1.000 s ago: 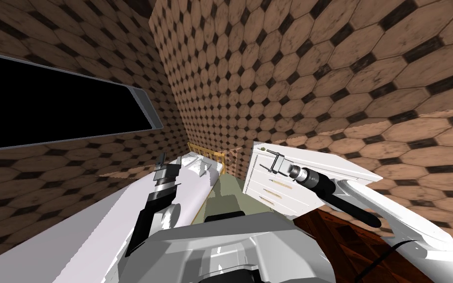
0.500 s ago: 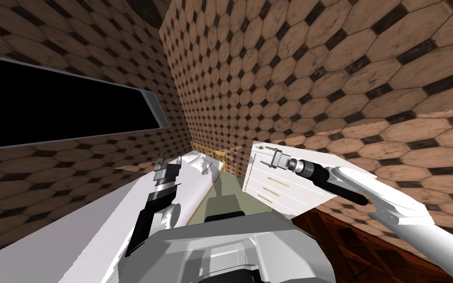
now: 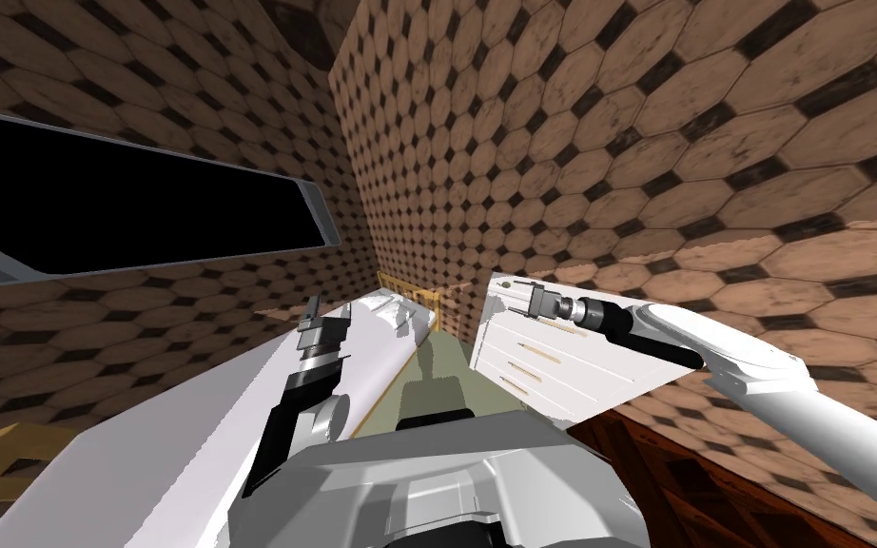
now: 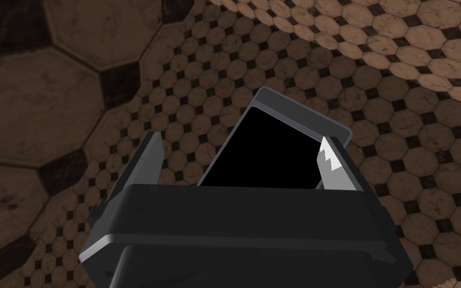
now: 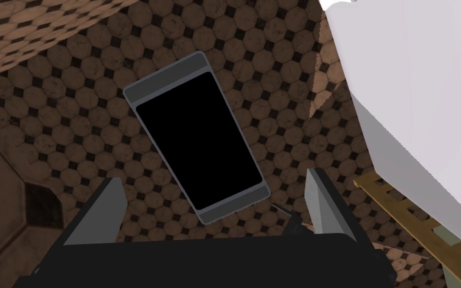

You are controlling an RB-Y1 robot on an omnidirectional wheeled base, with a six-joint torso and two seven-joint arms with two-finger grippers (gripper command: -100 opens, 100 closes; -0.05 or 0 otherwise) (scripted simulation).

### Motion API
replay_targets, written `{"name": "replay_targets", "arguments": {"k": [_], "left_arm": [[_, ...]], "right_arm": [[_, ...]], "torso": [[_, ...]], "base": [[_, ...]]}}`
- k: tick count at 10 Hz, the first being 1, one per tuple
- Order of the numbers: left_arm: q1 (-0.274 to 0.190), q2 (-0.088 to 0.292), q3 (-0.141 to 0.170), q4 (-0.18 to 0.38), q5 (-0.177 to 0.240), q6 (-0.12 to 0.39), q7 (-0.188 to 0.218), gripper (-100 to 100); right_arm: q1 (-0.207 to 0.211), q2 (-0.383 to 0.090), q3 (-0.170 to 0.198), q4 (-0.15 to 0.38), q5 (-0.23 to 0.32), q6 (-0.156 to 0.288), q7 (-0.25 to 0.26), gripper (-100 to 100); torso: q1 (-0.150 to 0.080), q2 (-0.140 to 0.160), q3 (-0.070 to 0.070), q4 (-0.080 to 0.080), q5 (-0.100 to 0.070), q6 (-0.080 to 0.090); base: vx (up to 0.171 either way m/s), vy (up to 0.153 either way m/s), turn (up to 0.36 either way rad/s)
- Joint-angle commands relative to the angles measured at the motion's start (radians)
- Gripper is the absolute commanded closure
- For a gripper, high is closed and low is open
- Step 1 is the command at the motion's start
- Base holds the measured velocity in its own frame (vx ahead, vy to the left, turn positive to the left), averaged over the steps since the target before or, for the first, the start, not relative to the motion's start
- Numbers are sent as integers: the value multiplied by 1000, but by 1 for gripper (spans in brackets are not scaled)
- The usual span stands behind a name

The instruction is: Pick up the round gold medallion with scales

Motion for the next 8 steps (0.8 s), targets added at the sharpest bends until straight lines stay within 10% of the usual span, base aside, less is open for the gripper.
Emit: {"name": "replay_targets", "arguments": {"k": [1,8], "left_arm": [[0,0,0,0,0,0,0,0],[0,0,0,0,0,0,0,0]], "right_arm": [[-27,-50,-2,50,21,-26,31,-100],[-85,-196,10,221,78,-93,111,-100]], "torso": [[0,0,0,0,0,0],[1,-3,-2,-1,0,0]], "base": [[-88,-41,156],[-50,-36,129]]}}
